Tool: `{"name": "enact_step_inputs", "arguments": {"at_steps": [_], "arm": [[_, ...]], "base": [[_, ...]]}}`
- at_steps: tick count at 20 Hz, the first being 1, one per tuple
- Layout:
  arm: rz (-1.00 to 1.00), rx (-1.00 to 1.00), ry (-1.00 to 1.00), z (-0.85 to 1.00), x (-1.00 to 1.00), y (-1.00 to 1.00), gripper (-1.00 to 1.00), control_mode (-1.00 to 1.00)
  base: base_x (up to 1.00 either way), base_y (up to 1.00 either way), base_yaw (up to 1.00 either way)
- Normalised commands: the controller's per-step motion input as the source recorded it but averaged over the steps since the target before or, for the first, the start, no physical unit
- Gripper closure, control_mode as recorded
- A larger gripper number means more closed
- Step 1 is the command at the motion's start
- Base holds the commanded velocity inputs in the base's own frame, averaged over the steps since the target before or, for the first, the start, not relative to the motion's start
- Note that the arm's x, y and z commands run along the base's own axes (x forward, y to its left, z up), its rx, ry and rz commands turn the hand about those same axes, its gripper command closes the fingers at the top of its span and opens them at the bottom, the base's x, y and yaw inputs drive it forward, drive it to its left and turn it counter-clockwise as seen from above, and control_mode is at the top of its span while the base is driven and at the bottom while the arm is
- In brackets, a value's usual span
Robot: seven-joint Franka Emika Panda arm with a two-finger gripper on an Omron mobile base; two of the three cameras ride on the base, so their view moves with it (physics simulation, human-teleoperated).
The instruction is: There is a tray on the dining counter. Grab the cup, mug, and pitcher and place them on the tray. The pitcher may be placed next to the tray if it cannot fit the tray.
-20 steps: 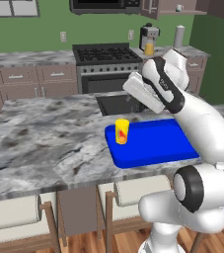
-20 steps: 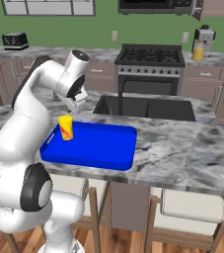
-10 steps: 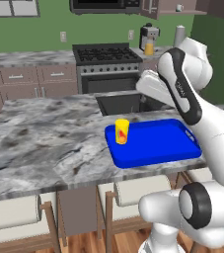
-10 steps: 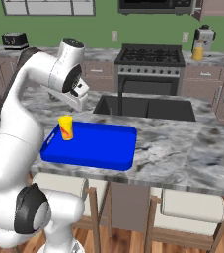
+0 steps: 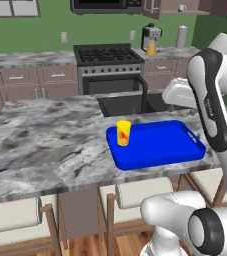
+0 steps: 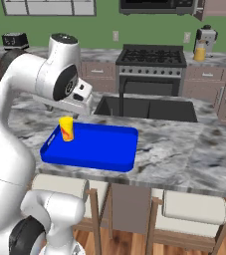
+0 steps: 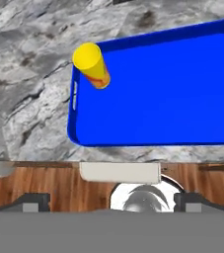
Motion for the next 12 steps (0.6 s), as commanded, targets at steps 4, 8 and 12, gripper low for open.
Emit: {"name": "enact_step_inputs", "arguments": {"at_steps": [4, 8, 12], "arm": [[0.17, -0.17, -0.11, 0.17, -0.82, -0.18, -1.00, -1.00], [0.11, -0.20, -0.11, 0.13, -0.65, -0.01, -1.00, -1.00], [0.03, -0.18, -0.12, 0.13, -0.50, 0.00, -1.00, -1.00]], "base": [[0.00, 0.00, 0.00], [0.00, 0.00, 0.00], [0.00, 0.00, 0.00]]}}
